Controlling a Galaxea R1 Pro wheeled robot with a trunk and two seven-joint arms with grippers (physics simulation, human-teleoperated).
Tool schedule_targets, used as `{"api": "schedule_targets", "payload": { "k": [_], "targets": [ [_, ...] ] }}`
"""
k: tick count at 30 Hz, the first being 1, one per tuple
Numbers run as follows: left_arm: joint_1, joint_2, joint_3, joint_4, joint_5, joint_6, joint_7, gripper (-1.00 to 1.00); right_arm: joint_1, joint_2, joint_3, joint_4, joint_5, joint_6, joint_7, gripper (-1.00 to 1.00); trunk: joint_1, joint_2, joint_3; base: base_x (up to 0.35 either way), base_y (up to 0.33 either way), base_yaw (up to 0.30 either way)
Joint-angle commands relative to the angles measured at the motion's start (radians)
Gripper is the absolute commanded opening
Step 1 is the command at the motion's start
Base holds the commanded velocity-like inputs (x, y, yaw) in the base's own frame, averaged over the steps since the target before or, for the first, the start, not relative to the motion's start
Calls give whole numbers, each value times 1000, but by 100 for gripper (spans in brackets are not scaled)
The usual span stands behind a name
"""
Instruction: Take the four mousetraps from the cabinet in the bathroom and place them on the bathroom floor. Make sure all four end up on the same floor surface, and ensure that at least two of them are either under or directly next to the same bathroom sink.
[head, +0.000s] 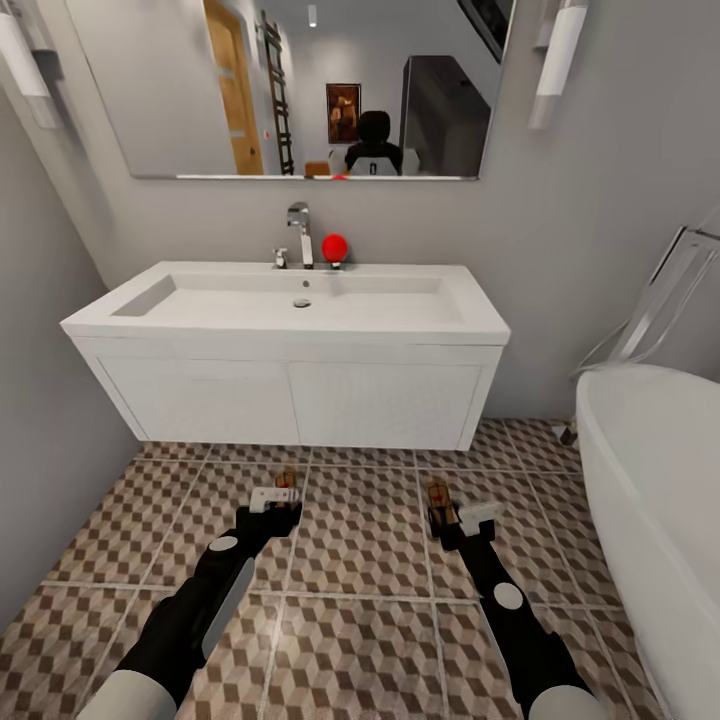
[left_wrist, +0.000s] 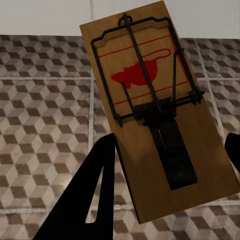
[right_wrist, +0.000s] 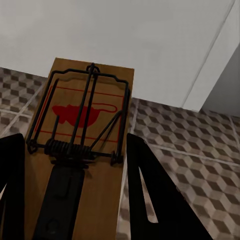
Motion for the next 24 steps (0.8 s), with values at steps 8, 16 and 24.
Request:
{"api": "schedule_targets", "payload": {
  "k": [8,16,24],
  "targets": [
    [-1,1,-4,-13,9,5,10,-100,-1,2,-8,-2,2,-9,13,-100,31,-57,-39,0,0,0],
    [-1,1,-4,-19,9,6,10,-100,-1,2,-10,-4,2,-9,13,-100,61,-113,-77,0,0,0],
    [-1,1,-6,-20,9,6,10,-100,-1,2,-10,-5,2,-9,13,-100,92,-169,-115,0,0,0]
  ]
}}
